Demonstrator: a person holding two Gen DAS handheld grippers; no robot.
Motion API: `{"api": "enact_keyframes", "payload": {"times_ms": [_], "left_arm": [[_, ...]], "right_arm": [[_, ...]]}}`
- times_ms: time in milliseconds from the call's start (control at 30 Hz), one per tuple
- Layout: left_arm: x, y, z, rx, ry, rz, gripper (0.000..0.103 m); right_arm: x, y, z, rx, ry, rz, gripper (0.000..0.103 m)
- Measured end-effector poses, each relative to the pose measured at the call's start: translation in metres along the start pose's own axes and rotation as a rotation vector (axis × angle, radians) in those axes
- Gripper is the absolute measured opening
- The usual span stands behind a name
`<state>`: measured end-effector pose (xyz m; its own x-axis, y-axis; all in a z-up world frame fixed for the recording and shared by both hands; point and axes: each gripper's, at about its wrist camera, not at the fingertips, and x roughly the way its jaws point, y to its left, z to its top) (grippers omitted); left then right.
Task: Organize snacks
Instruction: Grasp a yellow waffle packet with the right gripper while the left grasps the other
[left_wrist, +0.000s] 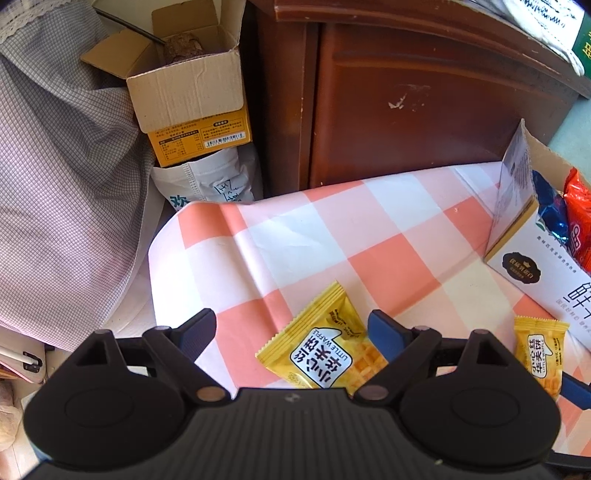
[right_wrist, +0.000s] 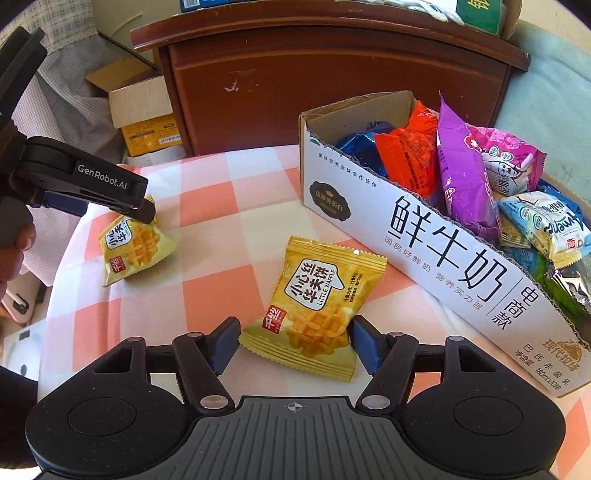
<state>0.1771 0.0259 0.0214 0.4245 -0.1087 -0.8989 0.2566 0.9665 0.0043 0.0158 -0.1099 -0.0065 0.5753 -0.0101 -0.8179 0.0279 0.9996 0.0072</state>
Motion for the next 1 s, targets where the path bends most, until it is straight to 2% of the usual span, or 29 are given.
{"api": "enact_keyframes", "payload": {"times_ms": [167, 300, 500, 800, 933, 1000], "left_arm": [[-0.008, 0.002, -0.001, -0.048, 0.006, -0.028, 0.089], [-0.004, -0.003, -0.002, -0.055, 0.026, -0.001, 0.089], [-0.001, -0.006, -0.002, -0.091, 0.035, -0.019, 0.089], [0.011, -0.027, -0.009, -0.039, 0.069, 0.012, 0.089], [0.015, -0.030, -0.015, -0.016, 0.067, 0.019, 0.083], [0.013, -0.032, -0.016, 0.001, 0.056, 0.005, 0.077]], "right_arm": [[-0.002, -0.002, -0.004, -0.014, 0.007, 0.005, 0.065], [-0.001, -0.006, -0.006, -0.011, 0.020, 0.008, 0.065], [0.000, -0.005, -0.005, -0.010, 0.027, 0.015, 0.065], [0.000, -0.008, -0.006, -0.005, 0.029, 0.012, 0.065], [0.000, -0.010, -0.006, 0.004, 0.031, 0.012, 0.065], [0.000, -0.011, -0.005, 0.003, 0.030, 0.012, 0.065]]}}
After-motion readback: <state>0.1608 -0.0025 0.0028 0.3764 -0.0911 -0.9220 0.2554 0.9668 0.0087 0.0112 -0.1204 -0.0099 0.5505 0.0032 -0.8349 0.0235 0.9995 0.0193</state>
